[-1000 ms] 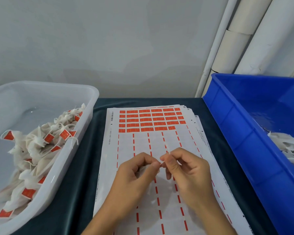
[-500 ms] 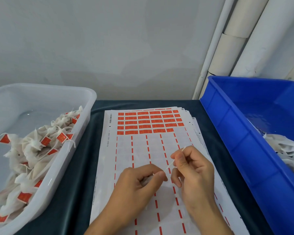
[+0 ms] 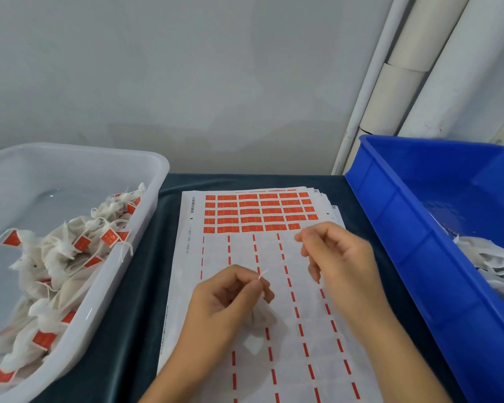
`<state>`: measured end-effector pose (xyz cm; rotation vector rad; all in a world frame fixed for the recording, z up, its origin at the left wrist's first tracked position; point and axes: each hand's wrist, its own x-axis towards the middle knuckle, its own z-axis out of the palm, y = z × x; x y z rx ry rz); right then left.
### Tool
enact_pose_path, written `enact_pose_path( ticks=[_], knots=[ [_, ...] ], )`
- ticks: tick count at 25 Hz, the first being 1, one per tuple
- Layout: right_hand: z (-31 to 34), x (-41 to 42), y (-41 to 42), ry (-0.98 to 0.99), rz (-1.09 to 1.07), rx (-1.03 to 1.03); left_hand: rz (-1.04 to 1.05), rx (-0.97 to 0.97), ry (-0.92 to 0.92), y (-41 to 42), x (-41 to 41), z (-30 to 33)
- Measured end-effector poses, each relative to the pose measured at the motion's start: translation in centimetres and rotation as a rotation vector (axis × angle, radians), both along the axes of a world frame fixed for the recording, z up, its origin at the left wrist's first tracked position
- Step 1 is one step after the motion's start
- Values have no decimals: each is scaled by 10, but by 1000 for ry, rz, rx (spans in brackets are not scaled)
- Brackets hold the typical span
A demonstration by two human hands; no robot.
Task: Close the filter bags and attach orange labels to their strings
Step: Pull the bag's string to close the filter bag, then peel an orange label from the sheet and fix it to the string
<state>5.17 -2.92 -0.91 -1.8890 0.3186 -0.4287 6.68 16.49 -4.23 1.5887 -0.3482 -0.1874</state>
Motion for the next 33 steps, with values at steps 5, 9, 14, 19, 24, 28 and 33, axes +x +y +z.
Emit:
enact_pose_path(
  ticks=[5, 9, 14, 19, 24, 28, 33],
  knots=[
    [-23, 56, -7, 381, -262, -534, 92, -26, 59, -3, 2, -3],
    [-47, 87, 13, 503, -406, -826, 129, -45, 72, -6, 2, -7],
    [-57, 101, 18, 448, -499, -874, 133, -45, 74, -10, 1, -10],
    [-55, 102, 14, 426, -481, -806, 114, -41, 104, -12, -1, -8],
    [-56, 102, 13, 388, -498, -799, 101, -21, 100, -11, -2, -8],
    [-57, 104, 10, 329, -517, -733, 82, -14, 96, -13, -3, -6],
    [-63, 108, 19, 362, -527, -790, 80, 8, 100, -14, -4, -5]
  ],
)
